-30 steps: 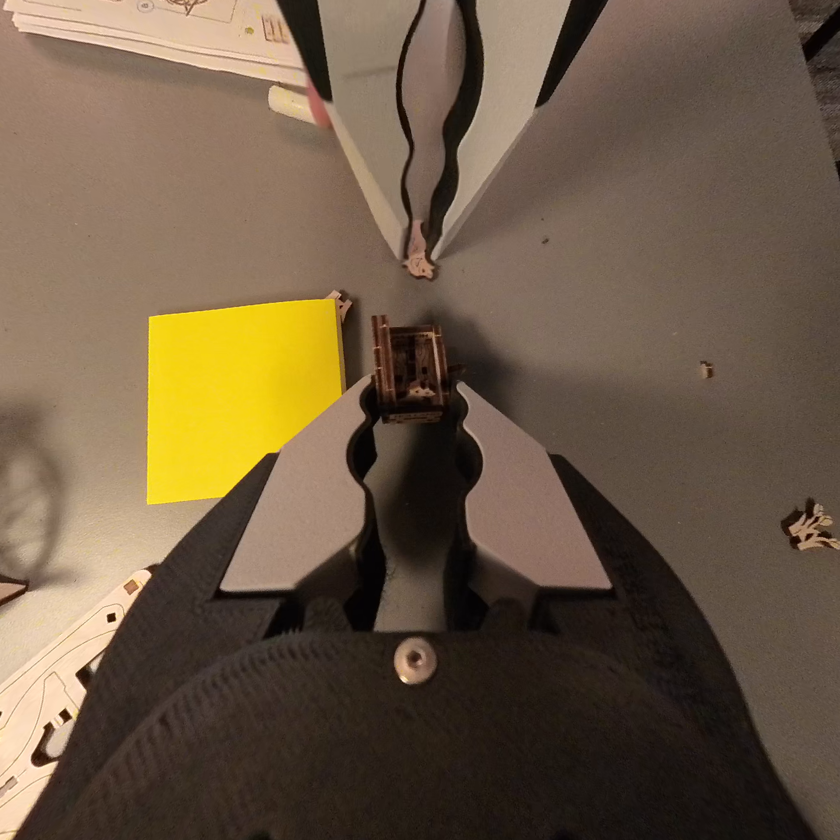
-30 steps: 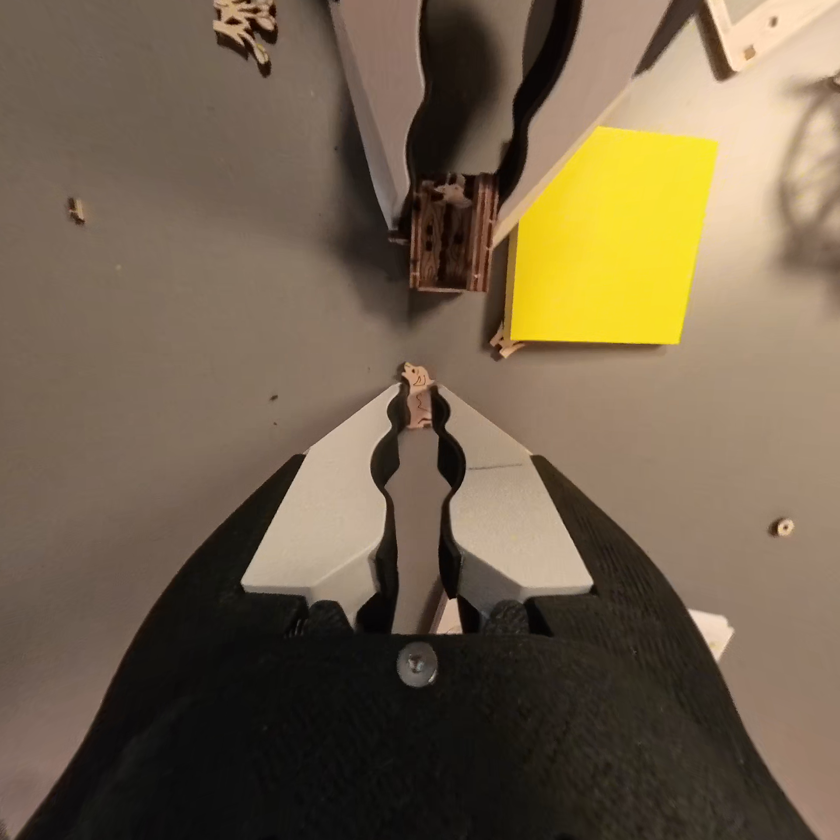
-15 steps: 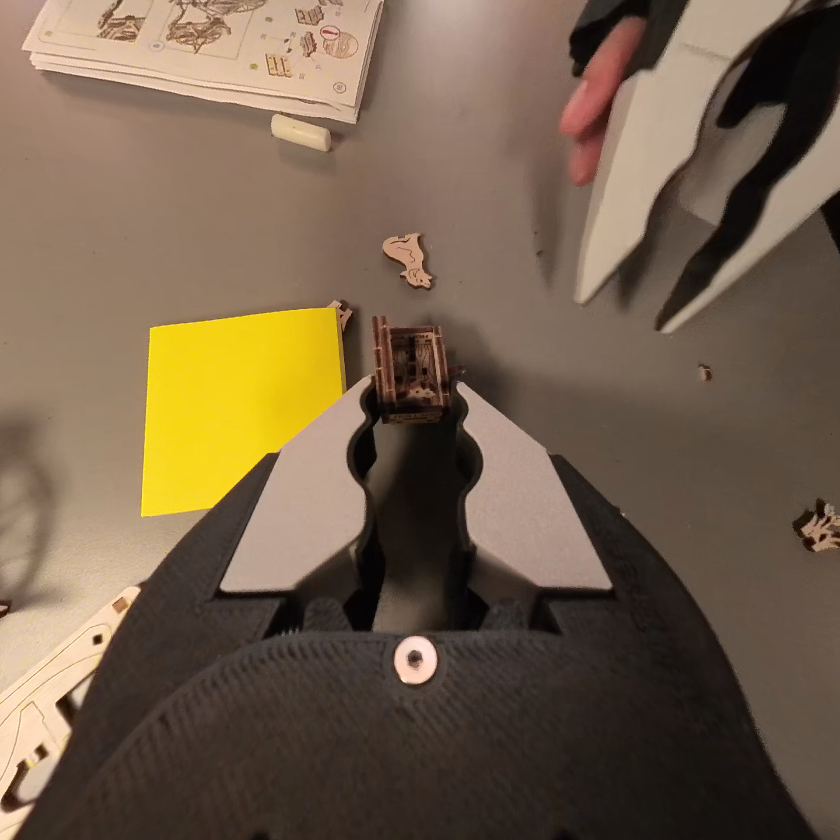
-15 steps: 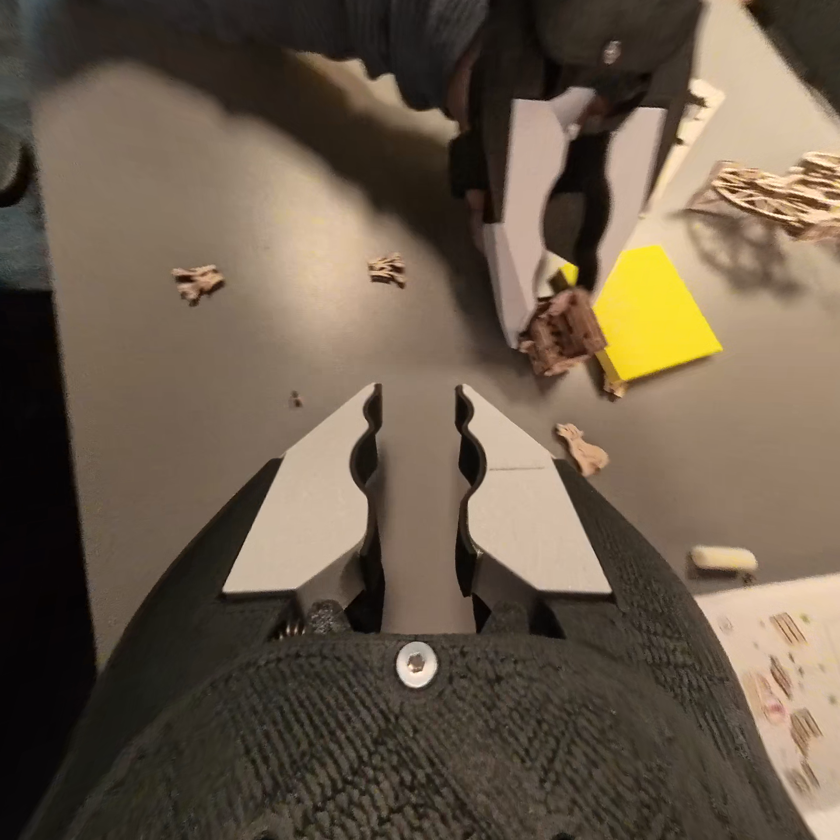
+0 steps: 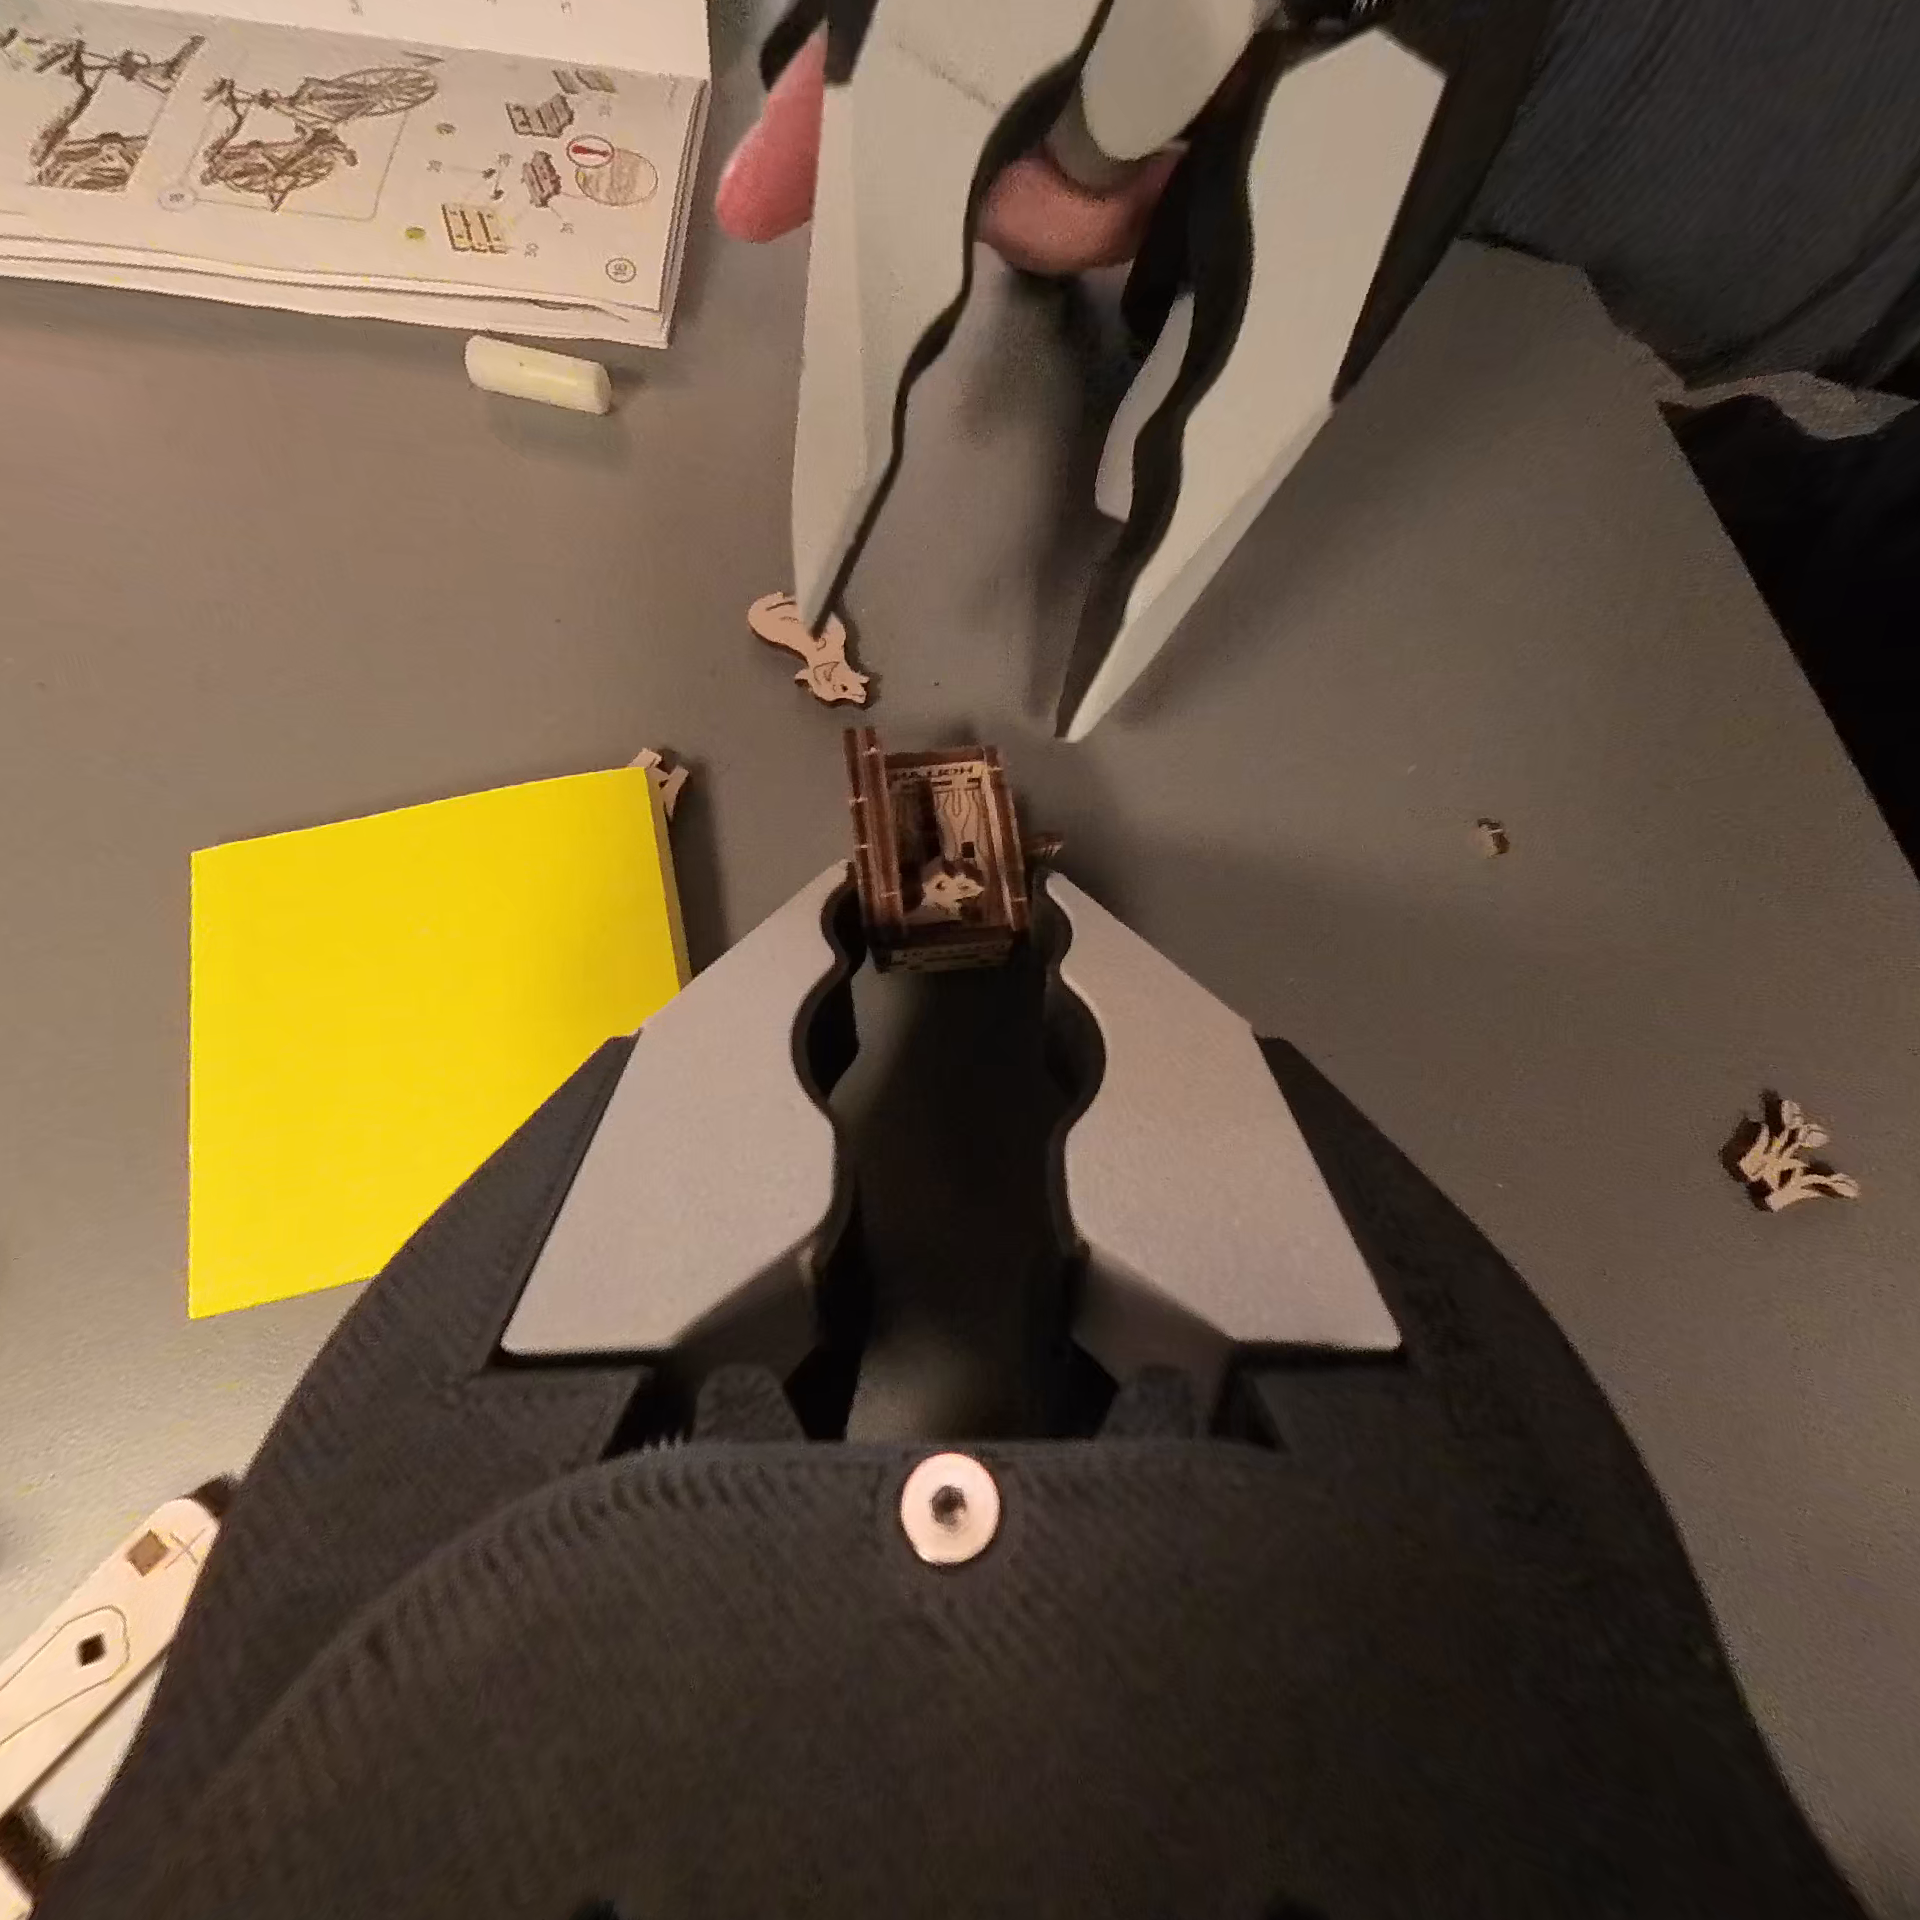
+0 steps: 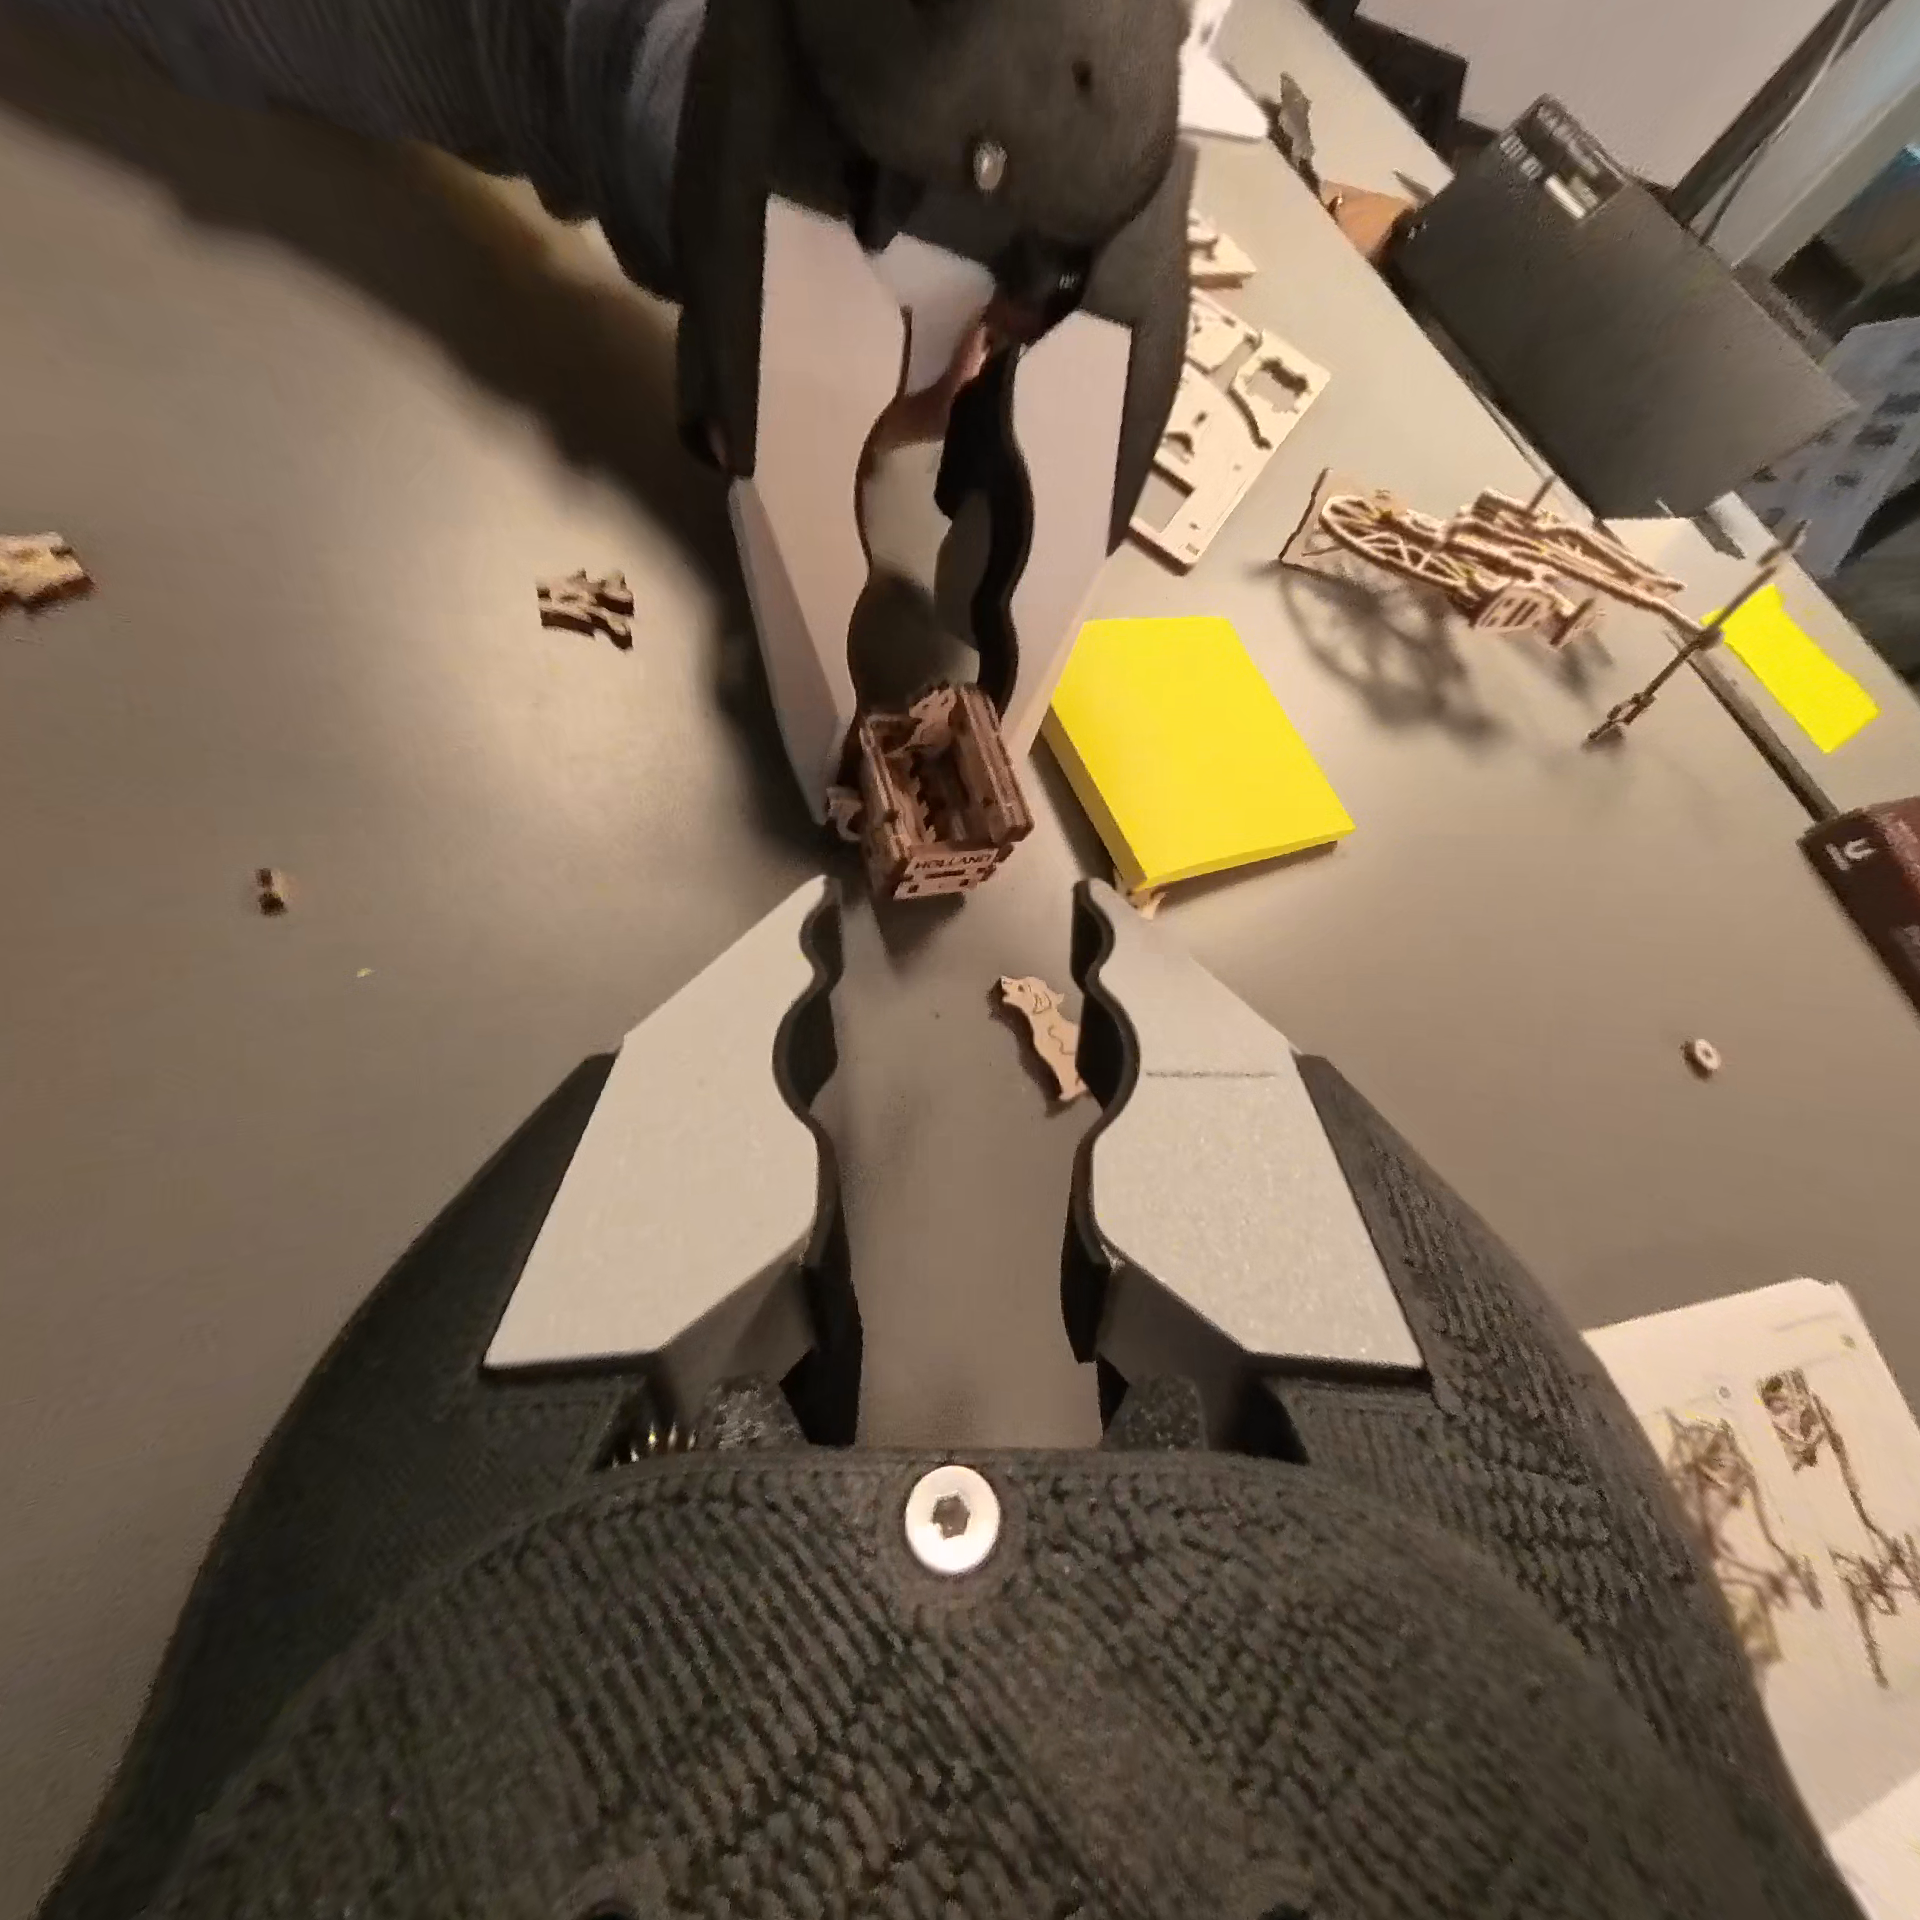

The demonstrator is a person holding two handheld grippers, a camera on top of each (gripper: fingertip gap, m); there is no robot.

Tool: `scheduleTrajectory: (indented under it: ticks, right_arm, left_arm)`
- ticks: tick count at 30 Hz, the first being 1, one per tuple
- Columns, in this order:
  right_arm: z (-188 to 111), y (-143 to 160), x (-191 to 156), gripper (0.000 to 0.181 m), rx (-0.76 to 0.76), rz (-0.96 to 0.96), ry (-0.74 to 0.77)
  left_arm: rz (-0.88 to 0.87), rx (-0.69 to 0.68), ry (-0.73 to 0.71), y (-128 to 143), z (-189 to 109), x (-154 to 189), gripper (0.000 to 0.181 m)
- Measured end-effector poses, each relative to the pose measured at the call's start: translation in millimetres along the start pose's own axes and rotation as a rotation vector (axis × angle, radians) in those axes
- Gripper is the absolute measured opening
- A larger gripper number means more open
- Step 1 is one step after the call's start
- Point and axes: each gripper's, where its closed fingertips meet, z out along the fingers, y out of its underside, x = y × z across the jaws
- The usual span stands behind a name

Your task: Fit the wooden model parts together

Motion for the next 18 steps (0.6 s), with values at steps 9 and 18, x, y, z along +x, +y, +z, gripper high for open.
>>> scheduleTrajectory:
  ticks: [9, 18]
  right_arm:
    - [3.8, 5.4, -4.5, 0.043, -0.039, -0.051, -0.002]
    - [4.2, 6.0, -3.7, 0.044, -0.045, -0.050, 0.000]
  left_arm:
    - [0.017, -0.005, -0.005, -0.1, 0.8, 1.0, 0.038]
    - [0.018, -0.014, -0.003, 0.1, 1.1, 2.8, 0.043]
